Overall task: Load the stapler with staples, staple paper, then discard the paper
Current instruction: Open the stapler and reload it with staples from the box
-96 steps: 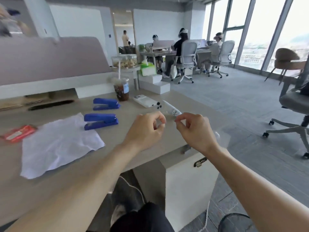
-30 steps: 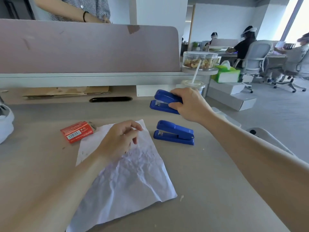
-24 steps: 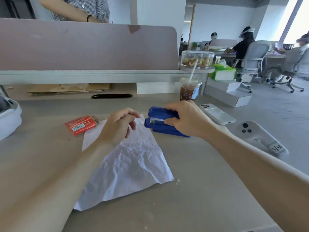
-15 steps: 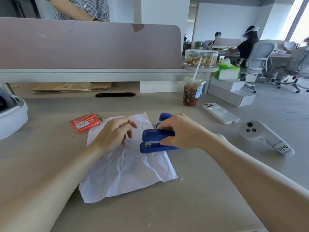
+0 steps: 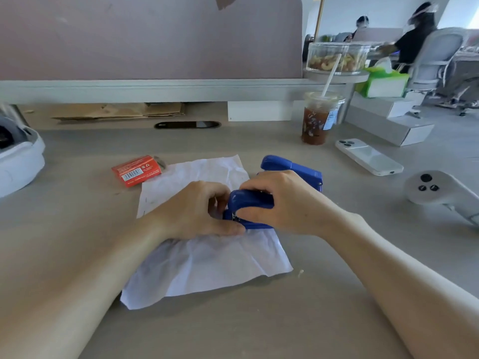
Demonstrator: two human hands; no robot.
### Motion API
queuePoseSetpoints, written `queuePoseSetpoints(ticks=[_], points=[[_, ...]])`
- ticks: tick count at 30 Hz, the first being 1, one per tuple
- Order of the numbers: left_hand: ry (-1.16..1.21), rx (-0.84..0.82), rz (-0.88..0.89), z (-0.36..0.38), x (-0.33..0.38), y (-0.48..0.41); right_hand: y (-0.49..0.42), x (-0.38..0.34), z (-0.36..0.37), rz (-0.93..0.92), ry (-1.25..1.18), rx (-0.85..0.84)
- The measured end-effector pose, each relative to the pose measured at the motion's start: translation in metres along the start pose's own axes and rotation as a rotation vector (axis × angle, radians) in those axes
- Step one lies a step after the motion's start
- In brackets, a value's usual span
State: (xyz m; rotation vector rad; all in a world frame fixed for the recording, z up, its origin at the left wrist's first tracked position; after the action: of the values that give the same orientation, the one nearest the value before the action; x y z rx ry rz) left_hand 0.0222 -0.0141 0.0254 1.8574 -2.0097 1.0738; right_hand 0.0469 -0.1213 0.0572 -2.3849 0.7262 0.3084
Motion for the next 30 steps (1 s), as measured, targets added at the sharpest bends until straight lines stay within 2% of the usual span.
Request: queuePoseSetpoints(ticks=[18, 20, 23, 30], points=[[0.056, -0.061, -0.050, 0.004, 0.003, -0.002, -0.003, 0.002, -0.003, 0.023, -0.117, 0.104], [0.043, -0.081, -0.074, 0.004, 0.000, -0.001, -0.003, 0.006, -0.012, 0.065, -0.229, 0.161], [-0.002, -0.092, -0.115, 0.003, -0.007, 0.000, -0.001, 0.025, -0.040, 0.227, -0.606, 0.327], [0.026, -0.096, -0.104, 0.003, -0.006, 0.000, 0.002, 0.034, -0.050, 0.231, -0.708, 0.259]])
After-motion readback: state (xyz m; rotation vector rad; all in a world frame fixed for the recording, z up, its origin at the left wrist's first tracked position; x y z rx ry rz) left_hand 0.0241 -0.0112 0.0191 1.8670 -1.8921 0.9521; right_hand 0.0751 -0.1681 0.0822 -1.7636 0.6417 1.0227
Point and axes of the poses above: each hand's wrist, its own y-axis away from the middle knuckle, its own z-axis out of the palm, x = y × z, the point moved 10 cm from there along -y, towards the middle knuckle, and after that the axes turned 14 degrees about x, right-handed, at the moved point
